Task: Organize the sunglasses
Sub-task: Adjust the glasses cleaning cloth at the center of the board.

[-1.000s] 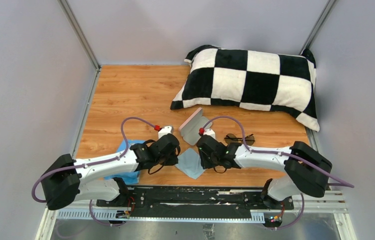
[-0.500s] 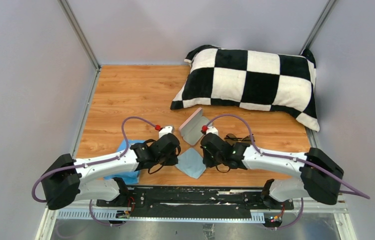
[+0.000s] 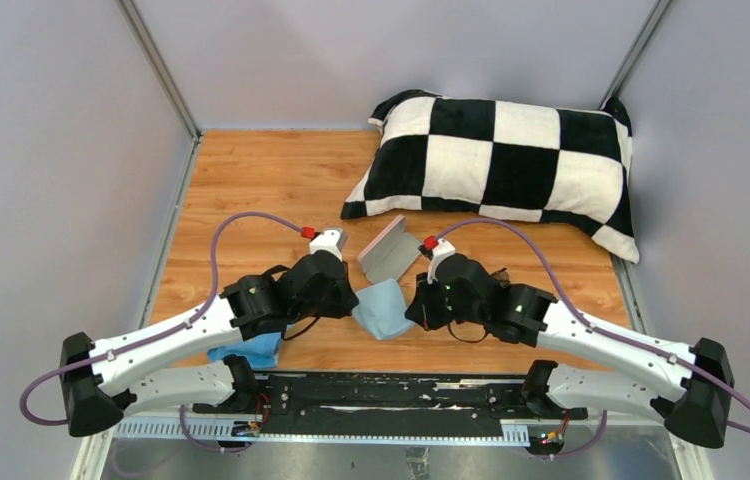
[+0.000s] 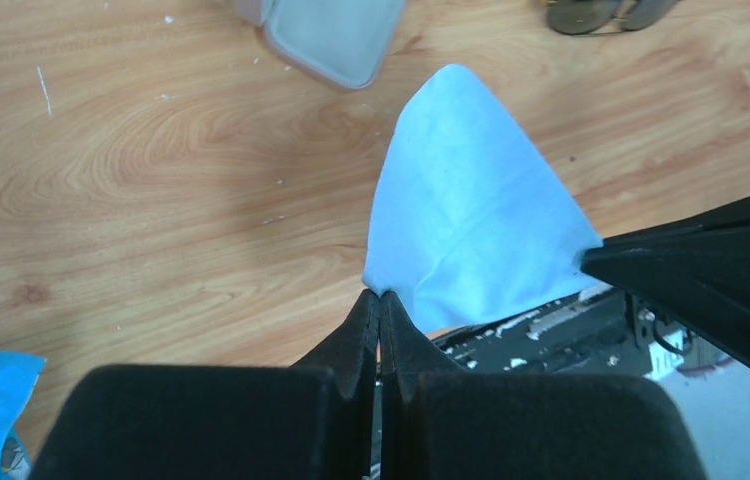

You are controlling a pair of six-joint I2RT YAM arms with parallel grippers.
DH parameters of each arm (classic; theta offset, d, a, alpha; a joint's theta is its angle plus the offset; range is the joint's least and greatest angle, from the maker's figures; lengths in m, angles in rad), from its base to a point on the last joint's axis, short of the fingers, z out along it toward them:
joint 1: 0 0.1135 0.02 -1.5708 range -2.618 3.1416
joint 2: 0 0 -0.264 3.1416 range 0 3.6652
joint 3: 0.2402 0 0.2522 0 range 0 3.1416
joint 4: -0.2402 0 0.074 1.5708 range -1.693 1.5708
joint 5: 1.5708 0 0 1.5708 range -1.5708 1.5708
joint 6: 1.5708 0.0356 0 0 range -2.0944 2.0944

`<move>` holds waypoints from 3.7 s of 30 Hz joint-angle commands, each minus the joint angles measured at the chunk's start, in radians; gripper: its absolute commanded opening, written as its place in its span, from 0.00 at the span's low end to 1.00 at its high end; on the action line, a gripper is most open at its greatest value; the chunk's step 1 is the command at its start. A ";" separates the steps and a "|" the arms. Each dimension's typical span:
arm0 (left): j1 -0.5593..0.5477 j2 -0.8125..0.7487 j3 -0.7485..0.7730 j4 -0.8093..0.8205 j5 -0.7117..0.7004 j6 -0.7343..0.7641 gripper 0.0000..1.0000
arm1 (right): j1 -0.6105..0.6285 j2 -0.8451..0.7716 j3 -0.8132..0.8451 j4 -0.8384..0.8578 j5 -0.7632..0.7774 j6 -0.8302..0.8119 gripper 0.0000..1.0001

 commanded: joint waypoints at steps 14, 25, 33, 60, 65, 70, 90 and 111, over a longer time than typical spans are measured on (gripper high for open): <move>0.104 0.573 0.196 0.171 0.071 0.260 0.00 | -0.012 0.063 -0.217 0.052 0.137 0.085 0.00; 0.104 0.575 0.234 0.119 0.096 0.240 0.48 | -0.021 0.072 -0.291 0.070 0.164 0.144 0.00; 0.026 0.391 0.109 0.104 0.083 0.068 0.46 | -0.022 0.101 -0.281 0.058 0.131 0.127 0.10; -0.118 0.609 -0.031 0.282 0.126 -0.154 0.00 | -0.042 -0.022 -0.265 -0.047 0.226 0.108 0.36; -0.119 0.548 -0.053 0.235 0.083 -0.161 0.00 | -0.042 -0.026 -0.254 -0.050 0.220 0.097 0.37; -0.118 0.433 -0.125 0.221 0.102 -0.168 0.00 | -0.043 0.019 -0.221 -0.034 0.251 0.073 0.40; -0.119 0.279 -0.250 0.221 0.157 -0.227 0.01 | -0.053 0.444 -0.012 0.110 0.121 -0.023 0.33; -0.117 0.127 -0.222 0.128 -0.012 -0.211 0.33 | -0.150 0.507 0.039 0.010 0.304 -0.110 0.16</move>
